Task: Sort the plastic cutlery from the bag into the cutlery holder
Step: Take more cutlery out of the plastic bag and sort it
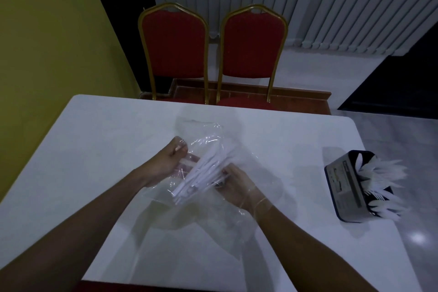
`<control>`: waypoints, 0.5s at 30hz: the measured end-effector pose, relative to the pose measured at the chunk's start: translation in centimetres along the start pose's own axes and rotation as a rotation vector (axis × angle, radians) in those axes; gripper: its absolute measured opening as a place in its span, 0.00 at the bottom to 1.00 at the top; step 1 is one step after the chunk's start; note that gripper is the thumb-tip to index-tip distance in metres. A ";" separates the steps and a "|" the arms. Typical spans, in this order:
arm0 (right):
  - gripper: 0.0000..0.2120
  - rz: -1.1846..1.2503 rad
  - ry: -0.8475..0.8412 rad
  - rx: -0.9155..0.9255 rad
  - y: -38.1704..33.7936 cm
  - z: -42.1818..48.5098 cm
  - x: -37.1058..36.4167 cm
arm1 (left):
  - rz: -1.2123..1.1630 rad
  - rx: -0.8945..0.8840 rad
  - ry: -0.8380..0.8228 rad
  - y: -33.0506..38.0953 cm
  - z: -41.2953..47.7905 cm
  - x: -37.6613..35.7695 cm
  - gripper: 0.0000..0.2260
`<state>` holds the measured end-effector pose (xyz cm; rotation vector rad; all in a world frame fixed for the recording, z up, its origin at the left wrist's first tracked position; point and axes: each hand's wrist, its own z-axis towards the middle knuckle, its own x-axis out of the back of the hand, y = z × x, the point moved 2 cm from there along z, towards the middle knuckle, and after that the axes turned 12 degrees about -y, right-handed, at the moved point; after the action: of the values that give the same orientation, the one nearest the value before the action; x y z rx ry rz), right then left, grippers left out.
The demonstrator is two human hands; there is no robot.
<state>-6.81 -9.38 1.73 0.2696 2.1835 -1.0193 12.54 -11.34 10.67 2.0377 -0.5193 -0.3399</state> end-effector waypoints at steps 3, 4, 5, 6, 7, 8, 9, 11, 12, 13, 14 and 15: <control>0.10 -0.002 -0.060 -0.037 -0.5 0.0 0.5 | 0.016 -0.027 0.025 0.2 0.2 0.1 0.09; 0.03 -0.022 -0.034 -0.065 -0.6 -0.3 0.8 | 0.034 -0.036 0.041 0.2 0.3 0.1 0.08; 0.03 -0.017 -0.059 -0.081 -0.7 -0.5 1.2 | 0.076 -0.045 0.060 0.2 0.3 0.2 0.08; 0.05 -0.032 -0.089 -0.092 -0.9 -0.8 1.2 | 0.152 -0.050 0.085 0.2 0.3 0.4 0.07; 0.02 -0.064 -0.123 -0.077 -1.0 -1.0 0.9 | 0.257 -0.051 0.114 0.4 0.3 0.4 0.07; 0.05 -0.121 -0.138 -0.041 -1.3 -1.2 0.2 | 0.370 -0.053 0.149 0.5 0.3 0.2 0.08; 0.09 -0.123 -0.151 -0.045 -1.2 -0.9 -0.3 | 0.473 -0.058 0.182 0.7 0.3 0.0 0.10; 0.24 -0.116 -0.122 -0.008 -1.1 -0.7 -1.7 | 0.645 -0.067 0.214 1.1 0.4 -0.7 0.13; 0.30 -0.117 -0.153 0.049 -1.1 -0.6 -2.0 | 0.706 -0.061 0.223 1.1 0.5 -1.0 0.13; 0.29 -0.083 -0.128 0.109 -1.5 -1.2 -2.9 | 0.732 -0.051 0.229 1.0 0.5 -1.1 0.14; 0.26 -0.072 -0.128 0.065 -1.8 -1.3 -3.1 | 0.725 -0.048 0.231 0.9 0.5 -1.2 0.15; 0.25 -0.034 -0.145 0.012 -1.9 -1.8 -3.1 | 0.700 -0.047 0.225 0.7 0.5 -1.1 0.16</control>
<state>-6.28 -9.01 5.71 0.1597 2.0581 -1.0388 11.18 -11.47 11.04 1.6912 -1.0178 0.2915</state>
